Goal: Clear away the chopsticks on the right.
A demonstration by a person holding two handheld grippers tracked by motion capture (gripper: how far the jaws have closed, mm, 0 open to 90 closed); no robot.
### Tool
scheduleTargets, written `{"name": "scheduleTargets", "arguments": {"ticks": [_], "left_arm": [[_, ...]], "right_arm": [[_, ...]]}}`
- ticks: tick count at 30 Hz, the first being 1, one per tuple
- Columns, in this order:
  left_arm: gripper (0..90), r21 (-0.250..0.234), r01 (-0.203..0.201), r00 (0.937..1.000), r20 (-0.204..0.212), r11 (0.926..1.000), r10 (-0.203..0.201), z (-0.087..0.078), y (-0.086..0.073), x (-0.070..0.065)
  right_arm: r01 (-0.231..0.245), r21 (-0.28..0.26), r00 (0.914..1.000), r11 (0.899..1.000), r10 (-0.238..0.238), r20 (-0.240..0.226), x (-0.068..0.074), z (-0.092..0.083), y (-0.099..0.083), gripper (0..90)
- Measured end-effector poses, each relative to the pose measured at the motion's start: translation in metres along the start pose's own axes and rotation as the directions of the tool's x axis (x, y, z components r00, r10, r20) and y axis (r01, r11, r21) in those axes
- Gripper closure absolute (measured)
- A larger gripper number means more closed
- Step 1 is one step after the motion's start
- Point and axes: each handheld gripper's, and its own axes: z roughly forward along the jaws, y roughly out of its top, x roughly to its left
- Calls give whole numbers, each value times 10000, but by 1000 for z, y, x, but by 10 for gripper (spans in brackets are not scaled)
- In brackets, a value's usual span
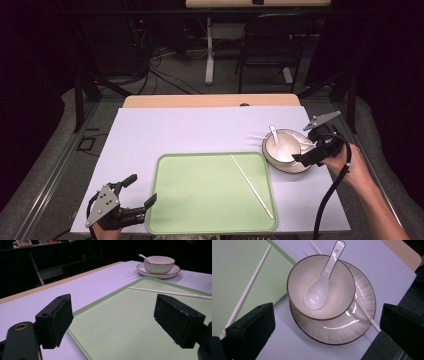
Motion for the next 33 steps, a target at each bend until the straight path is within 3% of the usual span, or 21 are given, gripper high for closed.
{"name": "scheduleTargets", "arguments": {"ticks": [3, 4, 13, 15, 18, 25, 28, 31, 33], "left_arm": [[154, 11, 5, 10000, -13, 10000, -5, 0, 0, 0], [155, 0, 9, 10000, -3, 10000, -9, 0, 0, 0], [155, 2, 16, 10000, -21, 10000, -16, 0, 0, 0], [154, -2, 22, 10000, -23, 10000, -22, 0, 0, 0], [155, 4, 36, 10000, -35, 10000, -36, 0, 0, 0], [155, 6, 48, 10000, -33, 10000, -48, 0, 0, 1], [154, 12, 42, 10000, -36, 10000, -42, 0, 0, 1], [155, 7, 42, 10000, -34, 10000, -42, 0, 0, 1], [155, 7, 64, 10000, -55, 10000, -64, 0, 0, 1]], "right_arm": [[257, 111, 9997, 9996, -257, 30, -7, 1, 3, 0], [447, 135, 9990, 9989, -447, 50, -17, 4, 6, 0], [453, 494, 9989, 9978, -459, 106, -45, 12, 21, 0], [648, 695, 9979, 9955, -650, 15, -51, 15, 25, 0], [633, 1034, 9979, 9926, -619, -166, -63, 26, 30, 0], [584, 1432, 9981, 9880, -550, -274, -76, 43, 32, 0], [307, 1911, 9995, 9811, -293, -105, -82, 51, 34, 0], [325, 1996, 9995, 9793, -314, -91, -87, 57, 34, 7], [383, 1994, 9983, 9792, -463, 356, -90, 61, 33, 83]]}}
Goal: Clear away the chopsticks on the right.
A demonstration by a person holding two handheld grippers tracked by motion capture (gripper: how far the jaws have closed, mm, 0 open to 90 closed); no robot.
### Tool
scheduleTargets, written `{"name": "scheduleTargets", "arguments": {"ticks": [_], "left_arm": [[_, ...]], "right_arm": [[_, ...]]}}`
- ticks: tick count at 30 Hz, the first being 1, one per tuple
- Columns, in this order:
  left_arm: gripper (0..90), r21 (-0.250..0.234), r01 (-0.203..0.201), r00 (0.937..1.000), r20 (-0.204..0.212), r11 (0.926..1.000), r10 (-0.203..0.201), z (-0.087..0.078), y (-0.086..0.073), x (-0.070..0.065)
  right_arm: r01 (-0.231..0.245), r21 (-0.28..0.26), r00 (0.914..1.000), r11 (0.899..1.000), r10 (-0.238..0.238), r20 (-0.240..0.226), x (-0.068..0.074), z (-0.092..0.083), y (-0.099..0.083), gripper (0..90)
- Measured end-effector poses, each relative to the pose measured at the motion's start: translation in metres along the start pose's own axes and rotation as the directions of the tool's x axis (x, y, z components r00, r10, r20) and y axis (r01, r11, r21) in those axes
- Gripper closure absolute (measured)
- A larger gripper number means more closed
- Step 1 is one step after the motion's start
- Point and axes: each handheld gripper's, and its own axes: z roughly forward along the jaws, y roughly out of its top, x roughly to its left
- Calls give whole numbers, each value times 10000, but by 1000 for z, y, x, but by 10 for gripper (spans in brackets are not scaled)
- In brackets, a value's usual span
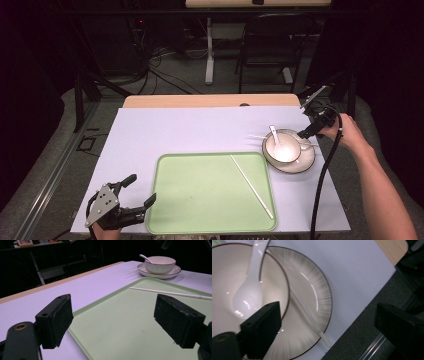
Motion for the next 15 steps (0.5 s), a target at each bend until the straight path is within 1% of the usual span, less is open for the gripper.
{"name": "scheduleTargets", "arguments": {"ticks": [1, 2, 3, 4, 5, 6, 7, 8, 9, 10, 11, 12, 13, 14, 15], "left_arm": [[155, 3, 3, 10000, -5, 10000, -3, 0, 0, 0], [155, -2, -5, 10000, 7, 10000, 5, 0, 0, 0], [155, 3, -7, 10000, 13, 10000, 7, 0, 0, 0], [154, 3, -7, 10000, 13, 10000, 7, 0, 0, 0], [155, 8, -7, 10000, -1, 10000, 7, 0, 0, 0], [155, 8, -7, 10000, -1, 10000, 7, 0, 0, 0], [155, 2, -6, 10000, 3, 10000, 6, 0, 0, 0], [155, 2, -6, 10000, 3, 10000, 6, 0, 0, 0], [155, 1, -2, 10000, -5, 10000, 2, 0, 0, 0], [154, -9, -8, 10000, 3, 10000, 8, 0, 0, 0], [155, -7, -8, 10000, -13, 10000, 8, 0, 0, 0], [155, 1, -19, 10000, -26, 10000, 19, 0, 0, 0], [154, -10, 9, 10000, -12, 10000, -9, 0, 0, 0], [155, -10, 9, 10000, -12, 10000, -9, 0, 0, 0], [154, -5, 0, 10000, -22, 10000, 0, 0, 0, 0]], "right_arm": [[-85, -88, 10000, 9999, 85, 34, -2, 2, 0, 88], [-194, 88, 9998, 9998, 194, -29, -4, 6, -1, 142], [-81, 209, 10000, 9997, 82, -43, -6, 9, -1, 150], [-81, 209, 10000, 9997, 82, -43, -6, 9, -1, 150], [-104, 499, 9999, 9987, 108, -61, -4, 15, -2, 187], [-104, 499, 9999, 9987, 108, -61, -4, 15, -2, 187], [35, 679, 10000, 9977, -32, -50, -5, 21, -1, 239], [48, 782, 10000, 9969, -42, -77, -5, 23, -2, 257], [-103, 858, 9999, 9963, 106, -34, -4, 26, -2, 275], [-103, 858, 9999, 9963, 106, -34, -4, 26, -2, 275], [31, 973, 10000, 9952, -23, -86, -4, 32, -3, 333], [31, 973, 10000, 9952, -23, -86, -4, 32, -3, 333], [24, 1032, 9999, 9947, -13, -112, -3, 40, -5, 380], [24, 1032, 9999, 9947, -13, -112, -3, 40, -5, 380], [286, 1144, 9993, 9930, -256, -277, -3, 44, -6, 421]]}}
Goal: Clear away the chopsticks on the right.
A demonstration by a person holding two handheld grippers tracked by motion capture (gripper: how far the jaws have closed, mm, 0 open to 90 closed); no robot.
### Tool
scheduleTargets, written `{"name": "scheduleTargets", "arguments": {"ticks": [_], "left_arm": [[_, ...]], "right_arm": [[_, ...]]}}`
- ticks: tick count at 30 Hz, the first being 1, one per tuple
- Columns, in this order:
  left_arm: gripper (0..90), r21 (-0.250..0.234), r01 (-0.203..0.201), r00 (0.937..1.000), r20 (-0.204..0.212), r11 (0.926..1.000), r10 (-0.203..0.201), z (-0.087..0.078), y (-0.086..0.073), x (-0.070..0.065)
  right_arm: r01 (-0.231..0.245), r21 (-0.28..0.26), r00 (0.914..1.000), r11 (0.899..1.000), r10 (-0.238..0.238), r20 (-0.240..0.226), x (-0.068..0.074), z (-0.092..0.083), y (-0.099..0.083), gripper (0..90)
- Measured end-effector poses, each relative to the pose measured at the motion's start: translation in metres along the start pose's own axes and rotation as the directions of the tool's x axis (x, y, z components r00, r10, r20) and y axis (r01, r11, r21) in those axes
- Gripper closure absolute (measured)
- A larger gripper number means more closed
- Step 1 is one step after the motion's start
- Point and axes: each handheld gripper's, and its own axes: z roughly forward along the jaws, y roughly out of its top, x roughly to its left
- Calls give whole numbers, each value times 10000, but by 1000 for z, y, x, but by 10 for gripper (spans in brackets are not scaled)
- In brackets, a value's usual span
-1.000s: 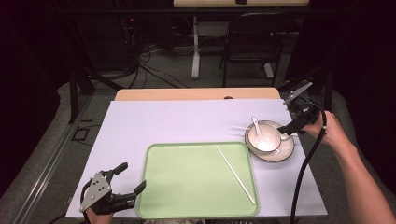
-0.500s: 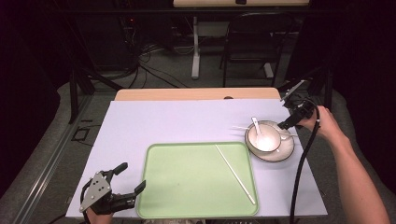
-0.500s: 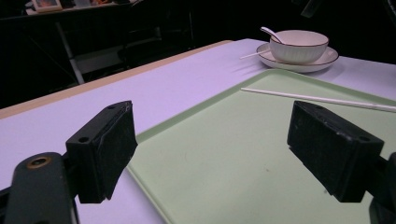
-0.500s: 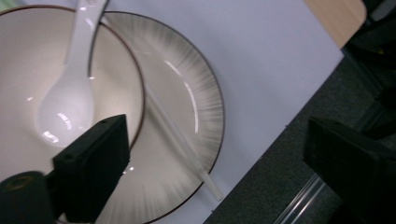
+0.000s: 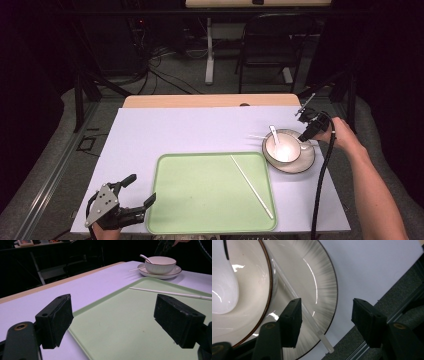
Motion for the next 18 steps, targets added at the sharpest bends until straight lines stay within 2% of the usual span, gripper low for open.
{"name": "scheduleTargets", "arguments": {"ticks": [1, 2, 5, 6, 9, 10, 12, 18], "left_arm": [[154, 0, 0, 10000, 0, 10000, 0, 0, 0, 0], [154, -11, 12, 10000, 15, 10000, -12, 0, 0, 0], [154, -3, 22, 10000, 8, 10000, -22, 0, 0, 0], [155, 5, 16, 10000, -3, 10000, -16, 0, 0, 0], [155, 6, 24, 10000, -10, 10000, -24, 0, 0, 0], [154, -7, 65, 10000, -5, 10000, -65, 0, 0, 0], [155, -11, 49, 10000, -3, 10000, -49, 0, 0, 0], [155, -3, 46, 10000, 6, 10000, -46, 0, 0, 0]], "right_arm": [[0, 0, 10000, 10000, 0, 0, 0, 0, 0, 421], [63, 268, 9997, 9996, -56, -254, 1, 2, 0, 452], [-120, 135, 9993, 9998, 124, -364, 2, 6, -1, 494], [-20, 117, 9991, 9999, 25, -428, 2, 7, -1, 538], [129, 266, 9986, 9996, -116, -509, 2, 9, 0, 566], [138, 386, 9976, 9992, -112, -684, 2, 10, 0, 592], [187, 450, 9964, 9988, -149, -834, 2, 12, 0, 601], [409, 776, 9954, 9961, -339, -895, 6, 19, -2, 642]]}}
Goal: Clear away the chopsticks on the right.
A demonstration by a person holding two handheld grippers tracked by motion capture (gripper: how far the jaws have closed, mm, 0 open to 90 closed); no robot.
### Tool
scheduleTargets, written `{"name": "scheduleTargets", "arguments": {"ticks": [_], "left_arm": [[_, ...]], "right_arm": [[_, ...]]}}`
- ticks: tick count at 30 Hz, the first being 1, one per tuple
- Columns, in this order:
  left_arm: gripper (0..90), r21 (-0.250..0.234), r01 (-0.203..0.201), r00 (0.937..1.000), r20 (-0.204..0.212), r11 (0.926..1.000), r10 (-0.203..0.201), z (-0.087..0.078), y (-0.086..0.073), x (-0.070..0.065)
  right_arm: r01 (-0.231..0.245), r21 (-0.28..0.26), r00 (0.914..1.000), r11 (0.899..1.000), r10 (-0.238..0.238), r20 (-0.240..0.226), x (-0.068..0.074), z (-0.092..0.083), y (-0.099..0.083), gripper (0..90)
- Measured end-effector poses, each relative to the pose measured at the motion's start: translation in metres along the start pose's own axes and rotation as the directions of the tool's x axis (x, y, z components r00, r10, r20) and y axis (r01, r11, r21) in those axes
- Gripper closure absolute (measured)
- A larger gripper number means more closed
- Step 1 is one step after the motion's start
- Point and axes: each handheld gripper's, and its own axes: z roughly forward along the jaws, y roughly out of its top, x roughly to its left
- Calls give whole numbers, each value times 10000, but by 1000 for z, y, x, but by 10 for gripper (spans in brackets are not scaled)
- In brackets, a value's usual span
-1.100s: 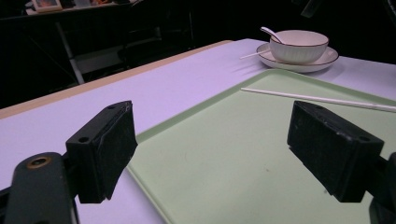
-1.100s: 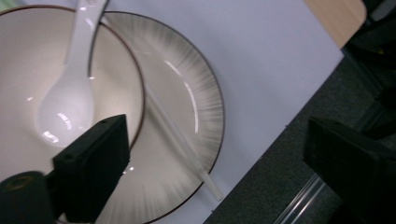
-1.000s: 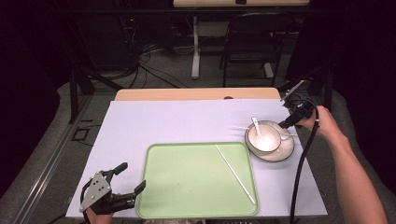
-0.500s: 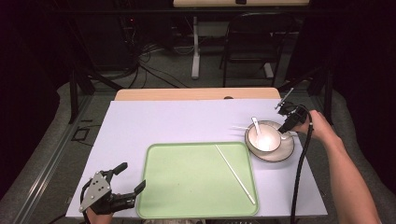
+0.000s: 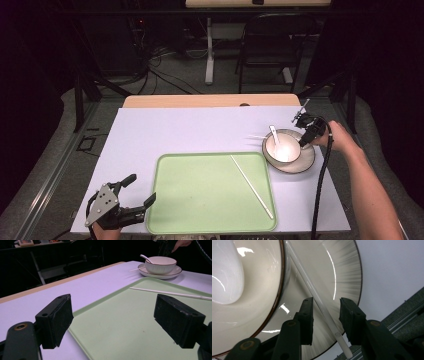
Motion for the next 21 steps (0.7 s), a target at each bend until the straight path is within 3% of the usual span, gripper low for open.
{"name": "scheduleTargets", "arguments": {"ticks": [1, 6, 7, 12, 21], "left_arm": [[154, 0, 0, 10000, 0, 10000, 0, 0, 0, 0], [154, -7, 9, 10000, -12, 10000, -9, 0, 0, 0], [155, -8, 19, 10000, -10, 10000, -19, 0, 0, 0], [155, -11, -7, 10000, -26, 10000, 7, 0, 0, 0], [155, -17, -41, 10000, -27, 10000, 41, -1, 0, 0]], "right_arm": [[162, 188, 9999, 9997, -161, -51, -1, 0, 0, 650], [188, 40, 9998, 9998, -187, -109, 0, 7, -3, 713], [292, 277, 9996, 9992, -292, -21, 1, 5, -2, 725], [496, 226, 9987, 9985, -493, -131, 3, 6, -3, 794], [326, -121, 9994, 9994, -327, -88, 7, 7, -7, 837]]}}
